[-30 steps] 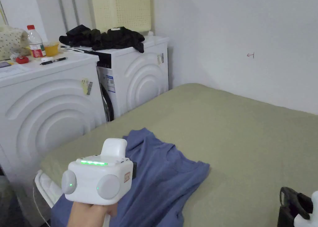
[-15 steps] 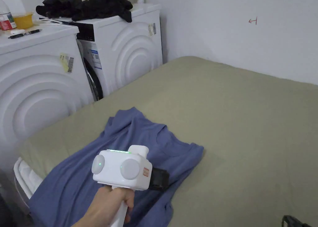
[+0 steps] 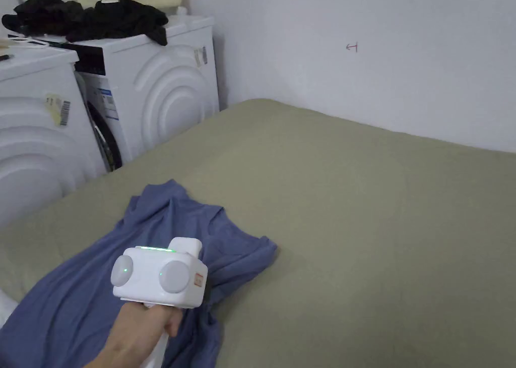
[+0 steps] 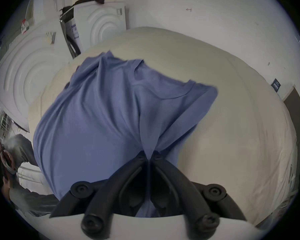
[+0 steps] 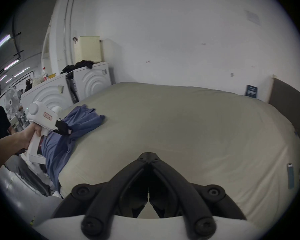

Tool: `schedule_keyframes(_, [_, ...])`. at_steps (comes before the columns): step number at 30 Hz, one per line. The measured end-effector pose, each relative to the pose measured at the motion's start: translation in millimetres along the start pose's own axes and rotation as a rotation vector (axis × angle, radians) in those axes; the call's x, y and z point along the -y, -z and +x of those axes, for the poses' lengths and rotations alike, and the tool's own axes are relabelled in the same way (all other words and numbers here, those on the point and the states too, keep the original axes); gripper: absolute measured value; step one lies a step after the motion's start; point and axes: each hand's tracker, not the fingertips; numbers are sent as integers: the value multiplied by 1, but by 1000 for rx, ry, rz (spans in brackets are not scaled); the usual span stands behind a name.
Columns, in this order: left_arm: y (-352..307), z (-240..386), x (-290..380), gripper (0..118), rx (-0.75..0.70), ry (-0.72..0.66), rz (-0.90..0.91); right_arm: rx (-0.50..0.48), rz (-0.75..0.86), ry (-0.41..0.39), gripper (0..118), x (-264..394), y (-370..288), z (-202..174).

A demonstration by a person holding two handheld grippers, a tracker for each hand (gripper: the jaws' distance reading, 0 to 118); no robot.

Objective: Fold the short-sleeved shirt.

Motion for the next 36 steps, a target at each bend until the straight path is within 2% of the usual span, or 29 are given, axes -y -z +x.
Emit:
schedule_keyframes(4, [-36,36,-12,1,89,32,53,106,34,57,2,6,-43,32])
schedule_keyframes(8, [-54,101,-31,1,164,146,91,199,66,112,2,12,-79,61])
schedule_keyframes(15, [-89,310,-45,1,408,371,133,330,86,180,2,20,-121,108])
schedule_keyframes(21, [-110,473,-6,1,627,525,91,411,77,225,2,31,-138,140])
schedule_keyframes(24, [-95,517,26,1,632,579,18,437,60,241,2,38,-142,151])
schedule_keyframes(27, [-61,531,54,1,578,599,-35,448,47,262,2,45,-142,160])
schedule_keyframes(28, [-52,532,61,5,570,597,-50,451,39,271,2,47,-142,160])
schedule_keyframes(29, [-46,530,65,20,564,596,-37,451,33,279,2,50,-141,163])
schedule_keyframes(30, [-43,527,68,58,563,590,-26,449,30,284,2,51,-139,164])
schedule_keyframes(31, [-41,519,69,110,545,574,-11,448,23,288,2,52,-137,165])
schedule_keyframes(32, [-40,512,67,118,547,559,-23,445,16,288,2,53,-136,166])
schedule_keyframes(36, [-75,455,53,115,590,490,43,425,28,285,2,48,-134,162])
